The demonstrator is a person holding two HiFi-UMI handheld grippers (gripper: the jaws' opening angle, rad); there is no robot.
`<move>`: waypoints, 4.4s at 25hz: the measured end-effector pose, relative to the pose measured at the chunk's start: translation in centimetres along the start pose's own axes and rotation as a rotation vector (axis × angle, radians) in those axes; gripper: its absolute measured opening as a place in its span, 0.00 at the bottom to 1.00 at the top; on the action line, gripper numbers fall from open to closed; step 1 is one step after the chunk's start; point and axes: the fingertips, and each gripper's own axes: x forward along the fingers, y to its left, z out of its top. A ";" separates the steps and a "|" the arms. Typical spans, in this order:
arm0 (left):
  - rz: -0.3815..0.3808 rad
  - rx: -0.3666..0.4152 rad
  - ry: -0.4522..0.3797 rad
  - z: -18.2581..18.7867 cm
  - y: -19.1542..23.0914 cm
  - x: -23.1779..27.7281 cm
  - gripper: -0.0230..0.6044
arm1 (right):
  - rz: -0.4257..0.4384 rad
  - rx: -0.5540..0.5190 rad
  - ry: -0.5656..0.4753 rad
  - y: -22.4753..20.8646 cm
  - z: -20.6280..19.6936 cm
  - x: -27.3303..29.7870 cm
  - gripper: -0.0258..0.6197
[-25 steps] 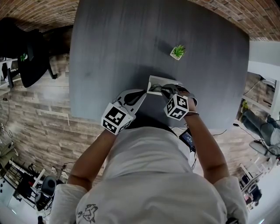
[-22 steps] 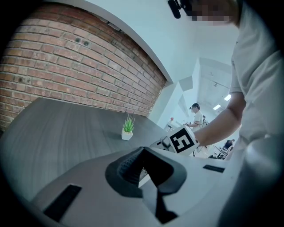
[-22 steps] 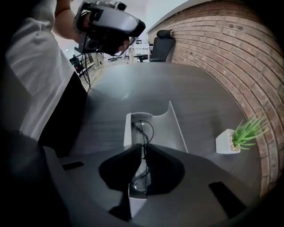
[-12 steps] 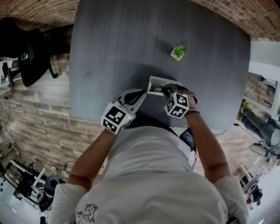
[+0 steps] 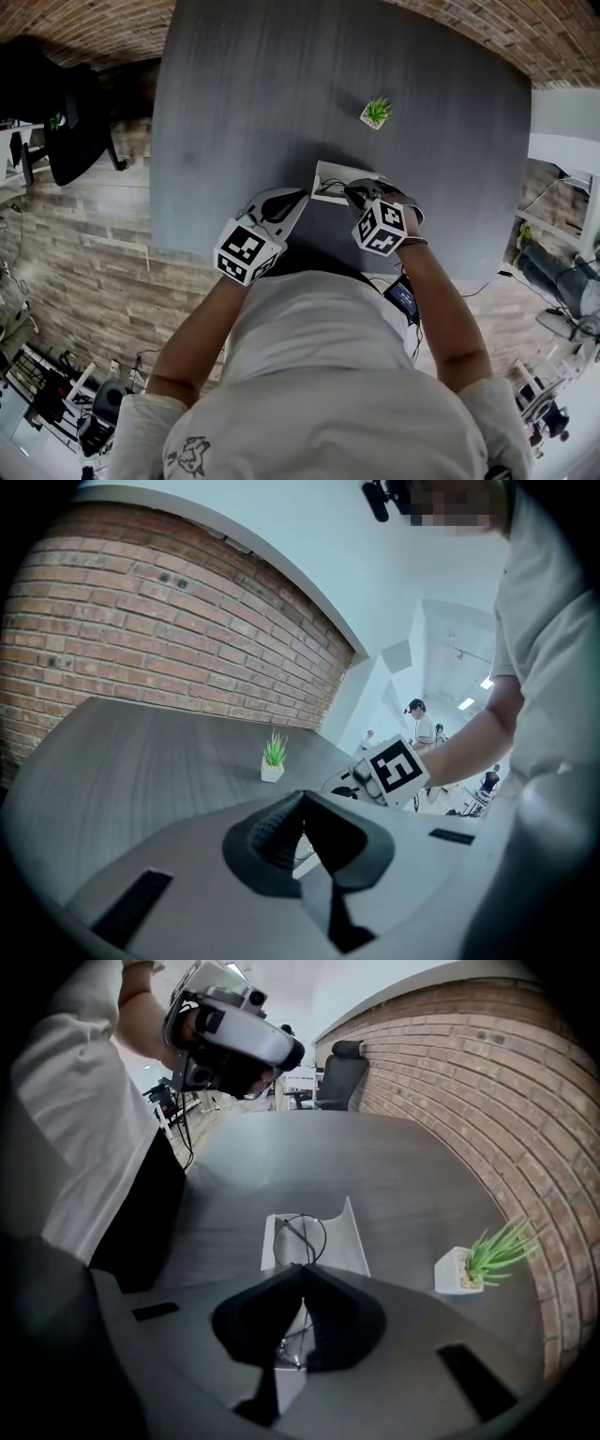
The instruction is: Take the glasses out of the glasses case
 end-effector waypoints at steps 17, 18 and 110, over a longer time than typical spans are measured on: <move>0.067 0.083 -0.089 2.4 -4.8 -1.9 0.05 | -0.142 0.106 -0.212 0.7 2.0 -8.4 0.06; 0.069 0.089 -0.096 2.7 -5.2 -2.0 0.05 | -0.152 0.108 -0.227 0.9 2.2 -9.1 0.06; 0.020 0.309 -0.342 -4.9 -32.9 -24.9 0.05 | -0.557 0.207 -0.716 33.9 5.6 -34.3 0.06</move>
